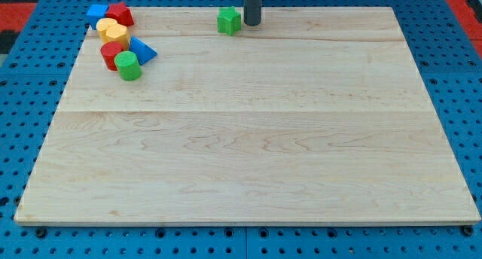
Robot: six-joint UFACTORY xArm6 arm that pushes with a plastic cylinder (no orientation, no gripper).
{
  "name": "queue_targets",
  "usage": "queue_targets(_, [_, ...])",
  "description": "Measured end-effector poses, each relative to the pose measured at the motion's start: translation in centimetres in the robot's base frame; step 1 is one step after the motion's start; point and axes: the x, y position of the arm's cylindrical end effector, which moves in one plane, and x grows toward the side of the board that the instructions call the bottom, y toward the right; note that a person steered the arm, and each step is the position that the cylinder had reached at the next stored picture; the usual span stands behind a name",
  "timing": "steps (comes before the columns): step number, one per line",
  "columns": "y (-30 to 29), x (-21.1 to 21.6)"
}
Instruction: Move the green star top right diagonally to blue triangle
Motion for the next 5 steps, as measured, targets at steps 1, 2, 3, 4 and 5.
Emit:
queue_targets(1, [-3.3, 0.0])
queue_targets(2, [-5.6, -0.3])
queue_targets(3, [-5.9, 0.6])
queue_targets(4, [-7.9, 1.8])
queue_targets(5, [-11.3, 1.9])
